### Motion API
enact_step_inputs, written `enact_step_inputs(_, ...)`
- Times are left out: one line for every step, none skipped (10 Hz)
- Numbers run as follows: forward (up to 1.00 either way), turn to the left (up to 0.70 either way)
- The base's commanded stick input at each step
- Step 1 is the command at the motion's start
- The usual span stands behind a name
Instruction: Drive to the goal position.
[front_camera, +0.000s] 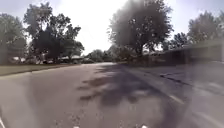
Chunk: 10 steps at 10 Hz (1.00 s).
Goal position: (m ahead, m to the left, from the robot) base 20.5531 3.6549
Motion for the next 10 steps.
enact_step_inputs(0.69, 0.03)
enact_step_inputs(0.69, 0.03)
enact_step_inputs(0.69, 0.03)
enact_step_inputs(0.69, 0.03)
enact_step_inputs(0.69, 0.03)
enact_step_inputs(0.69, 0.03)
enact_step_inputs(0.69, 0.03)
enact_step_inputs(0.69, 0.03)
enact_step_inputs(0.69, 0.03)
enact_step_inputs(0.69, 0.03)
